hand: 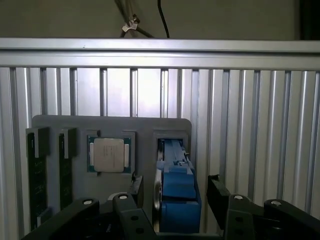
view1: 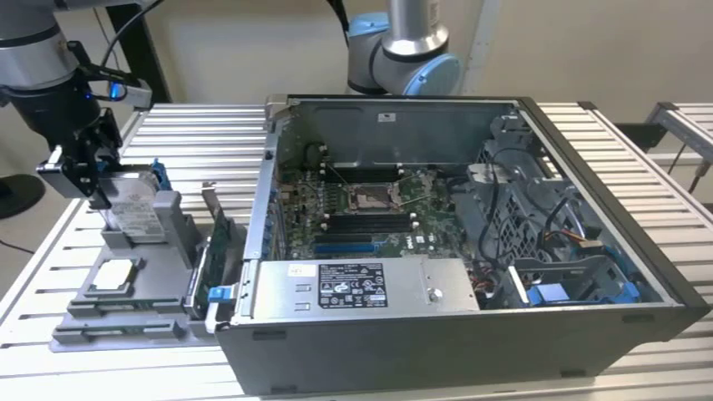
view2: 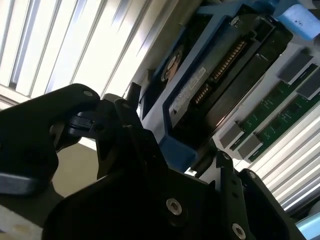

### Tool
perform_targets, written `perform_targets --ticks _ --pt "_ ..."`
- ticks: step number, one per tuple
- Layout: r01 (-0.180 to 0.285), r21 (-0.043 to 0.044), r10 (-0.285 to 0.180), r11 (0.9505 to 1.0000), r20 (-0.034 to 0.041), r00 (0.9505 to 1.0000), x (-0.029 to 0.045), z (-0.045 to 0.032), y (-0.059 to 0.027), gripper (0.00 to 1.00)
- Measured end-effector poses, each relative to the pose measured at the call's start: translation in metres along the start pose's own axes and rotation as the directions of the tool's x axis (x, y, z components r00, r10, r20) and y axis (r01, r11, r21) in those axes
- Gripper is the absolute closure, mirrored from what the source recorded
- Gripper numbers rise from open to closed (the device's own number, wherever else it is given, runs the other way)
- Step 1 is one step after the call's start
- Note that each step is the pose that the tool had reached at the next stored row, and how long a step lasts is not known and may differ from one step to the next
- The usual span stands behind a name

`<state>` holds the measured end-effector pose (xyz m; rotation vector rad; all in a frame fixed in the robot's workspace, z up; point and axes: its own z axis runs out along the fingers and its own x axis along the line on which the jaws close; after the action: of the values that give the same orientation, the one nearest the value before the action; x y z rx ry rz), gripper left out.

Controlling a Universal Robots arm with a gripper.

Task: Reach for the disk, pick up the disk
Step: 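Pick up the disk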

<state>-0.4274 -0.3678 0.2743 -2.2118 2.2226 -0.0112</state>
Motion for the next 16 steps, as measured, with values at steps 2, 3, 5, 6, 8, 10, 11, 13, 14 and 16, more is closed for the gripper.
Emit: perform_targets --ticks 2,3,5,6,8,10,11,13,14,16 --pt "0.0 0.0 0.0 1.0 0.0 1.0 0.0 0.0 0.0 0.0" --pt "0.0 0.0 0.0 1.0 0.0 1.0 0.0 0.0001 0.0 0.0" --pt "0.0 0.0 0.0 1.0 0.0 1.0 0.0 0.0001 0.0 1.0" --pt "0.0 0.0 0.0 1.0 0.0 1.0 0.0 0.0001 0.0 1.0" --pt "0.0 0.0 0.0 1.0 0.0 1.0 0.0 0.0002 0.0 1.0" --pt "0.0 -0.0001 0.0 1.0 0.0 1.0 0.0 0.0002 0.0 1.0" --pt "0.0 0.0 0.0 1.0 0.0 1.0 0.0 0.0002 0.0 1.0" --pt "0.0 -0.0001 0.0 1.0 0.0 1.0 0.0 0.0003 0.0 1.0" --pt "0.0 0.0 0.0 1.0 0.0 1.0 0.0 0.0005 0.0 1.0" --pt "0.0 0.0 0.0 1.0 0.0 1.0 0.0 0.0005 0.0 1.0"
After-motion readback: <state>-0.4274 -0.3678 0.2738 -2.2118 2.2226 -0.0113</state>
